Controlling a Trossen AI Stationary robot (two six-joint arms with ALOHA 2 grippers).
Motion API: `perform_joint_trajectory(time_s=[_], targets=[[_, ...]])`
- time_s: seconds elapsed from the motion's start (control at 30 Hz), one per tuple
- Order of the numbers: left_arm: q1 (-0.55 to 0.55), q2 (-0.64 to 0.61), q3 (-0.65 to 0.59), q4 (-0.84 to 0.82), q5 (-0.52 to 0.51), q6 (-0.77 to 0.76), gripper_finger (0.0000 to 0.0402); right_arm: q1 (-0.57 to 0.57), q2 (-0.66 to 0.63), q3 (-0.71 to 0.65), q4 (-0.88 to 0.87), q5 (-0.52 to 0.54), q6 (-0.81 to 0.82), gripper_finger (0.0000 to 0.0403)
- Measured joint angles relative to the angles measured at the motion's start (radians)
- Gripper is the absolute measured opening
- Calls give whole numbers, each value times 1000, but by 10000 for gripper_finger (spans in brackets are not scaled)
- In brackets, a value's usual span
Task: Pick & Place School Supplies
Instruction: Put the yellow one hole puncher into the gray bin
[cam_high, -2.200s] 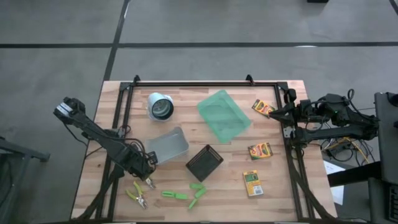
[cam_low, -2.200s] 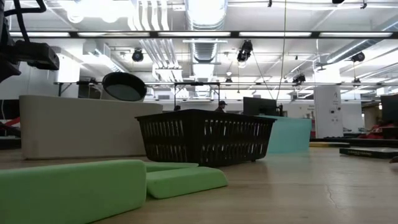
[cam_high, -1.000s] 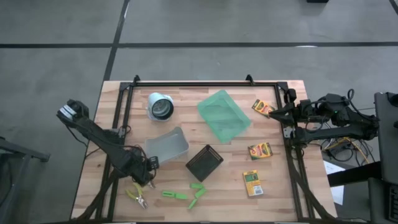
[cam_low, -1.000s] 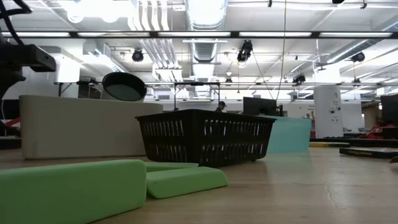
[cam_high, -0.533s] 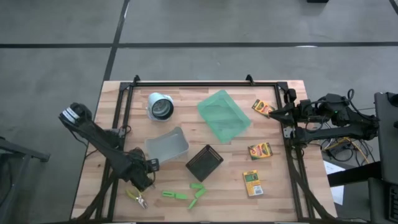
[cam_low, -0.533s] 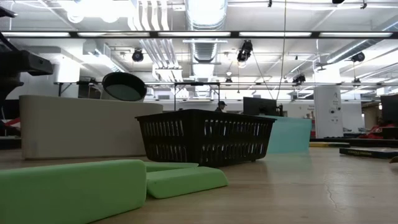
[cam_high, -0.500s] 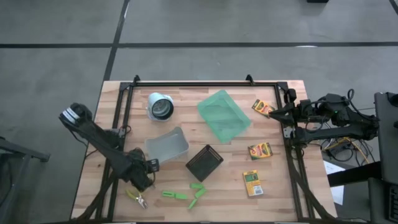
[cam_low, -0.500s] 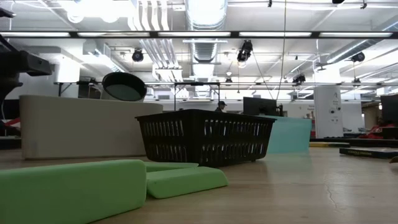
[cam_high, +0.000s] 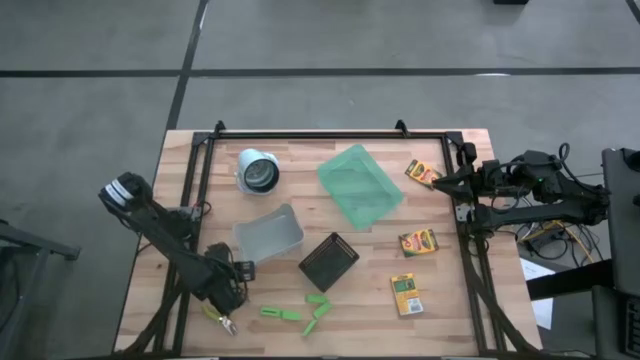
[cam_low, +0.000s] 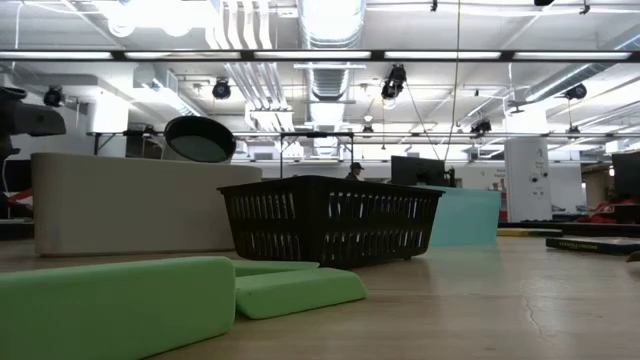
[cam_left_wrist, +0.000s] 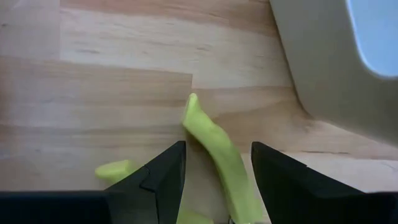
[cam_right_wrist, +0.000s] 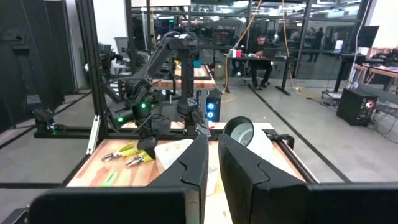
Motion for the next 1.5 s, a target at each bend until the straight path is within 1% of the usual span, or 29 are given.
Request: perform_joint_trajectory(time_s=[0.3,0.4,0.93,1.07,1.37,1.5], targets=[[0,28,3,12,-5,18,188,0,0,0,0,0,0,36],[0,28,3,13,-4,18,180,0,0,0,0,0,0,36],[0,23,1,22,0,33,72,0,0,0,0,0,0,36],[0,19,0,24,0,33,52,0,0,0,0,0,0,36],[1,8,18,13,-5,40,53,0,0,0,0,0,0,36],[1,-6,46,-40,9,41,53,0,0,0,0,0,0,36]])
